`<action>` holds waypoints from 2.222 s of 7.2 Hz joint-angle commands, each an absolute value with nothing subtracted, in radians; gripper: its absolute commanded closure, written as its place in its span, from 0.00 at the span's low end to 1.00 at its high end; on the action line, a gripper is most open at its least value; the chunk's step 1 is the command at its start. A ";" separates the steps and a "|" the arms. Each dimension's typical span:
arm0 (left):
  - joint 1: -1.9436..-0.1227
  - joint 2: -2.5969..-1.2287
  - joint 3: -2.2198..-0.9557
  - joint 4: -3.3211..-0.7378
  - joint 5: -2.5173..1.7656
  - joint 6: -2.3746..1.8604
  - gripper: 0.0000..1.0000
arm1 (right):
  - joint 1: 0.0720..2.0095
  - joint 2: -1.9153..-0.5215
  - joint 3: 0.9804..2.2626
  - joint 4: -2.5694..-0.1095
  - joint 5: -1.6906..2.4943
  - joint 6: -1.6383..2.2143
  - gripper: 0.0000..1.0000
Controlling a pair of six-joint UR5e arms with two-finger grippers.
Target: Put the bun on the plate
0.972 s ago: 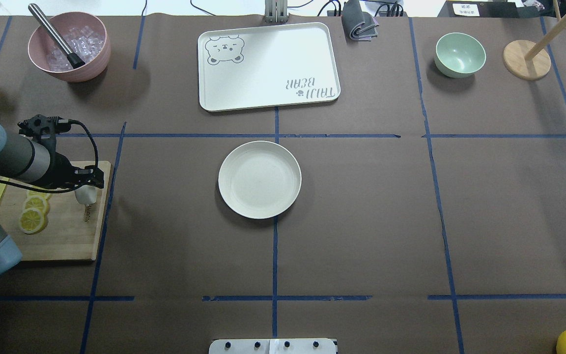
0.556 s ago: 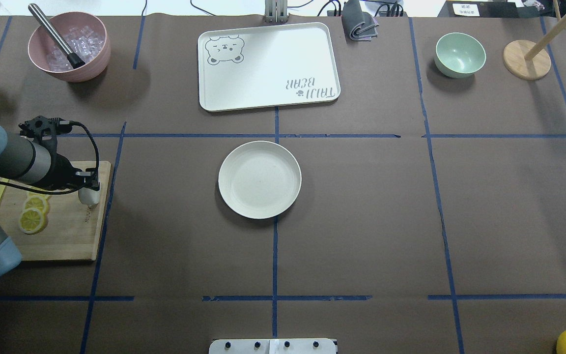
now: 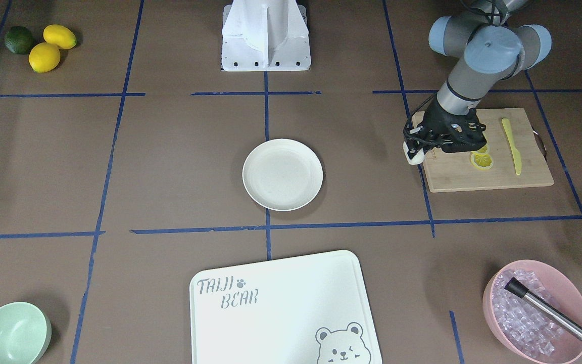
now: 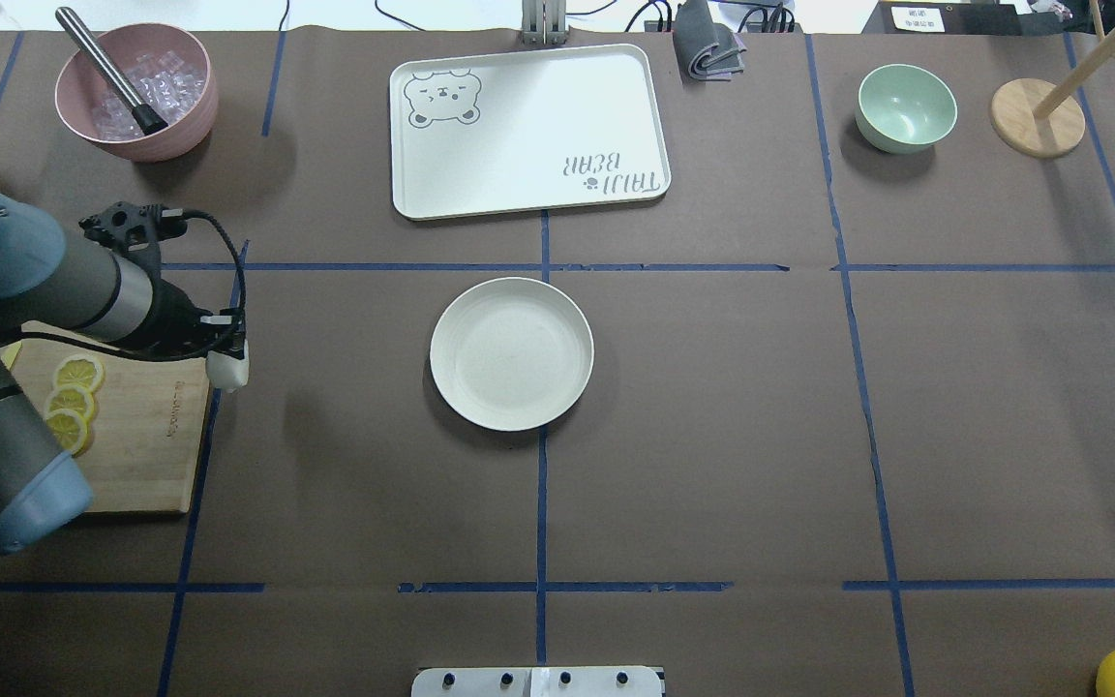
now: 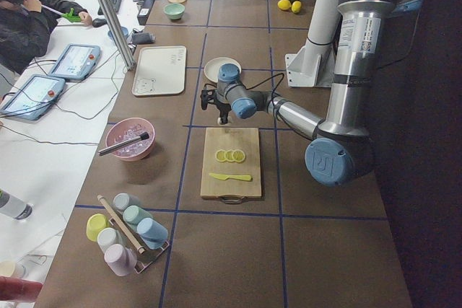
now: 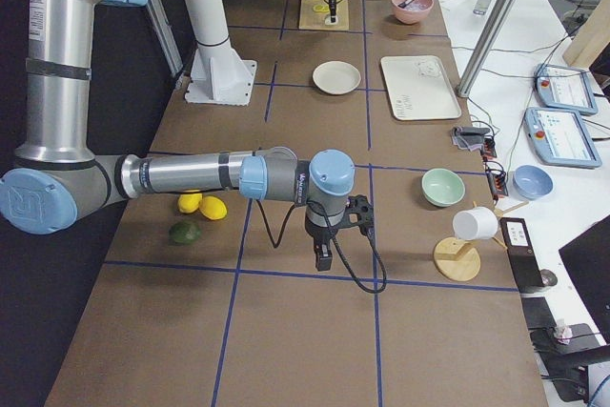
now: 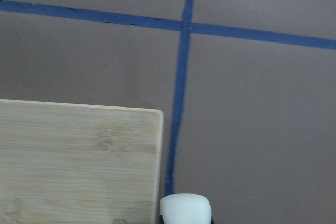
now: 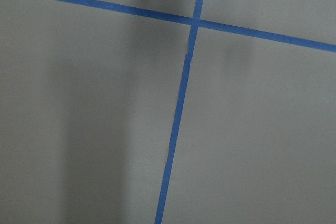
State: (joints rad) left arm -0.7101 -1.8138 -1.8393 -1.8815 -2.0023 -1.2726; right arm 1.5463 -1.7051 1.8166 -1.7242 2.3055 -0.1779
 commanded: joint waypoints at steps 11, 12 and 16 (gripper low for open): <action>-0.480 -2.411 -1.446 -1.651 -1.720 -1.636 0.00 | 1.545 -1.704 1.807 -1.724 2.307 -0.179 0.00; -0.511 -2.401 -1.488 -1.638 -1.741 -1.567 0.00 | 1.545 -1.703 1.807 -1.724 2.306 -0.179 0.00; -0.754 -1.955 -1.929 -1.505 -2.017 -0.913 0.00 | 1.545 -1.697 1.799 -1.724 2.306 -0.179 0.00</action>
State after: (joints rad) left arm -0.6762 -2.0793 -1.8305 -1.5478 -1.9670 -1.1524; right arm 1.5447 -1.6970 1.8007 -1.7242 2.3055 -0.1795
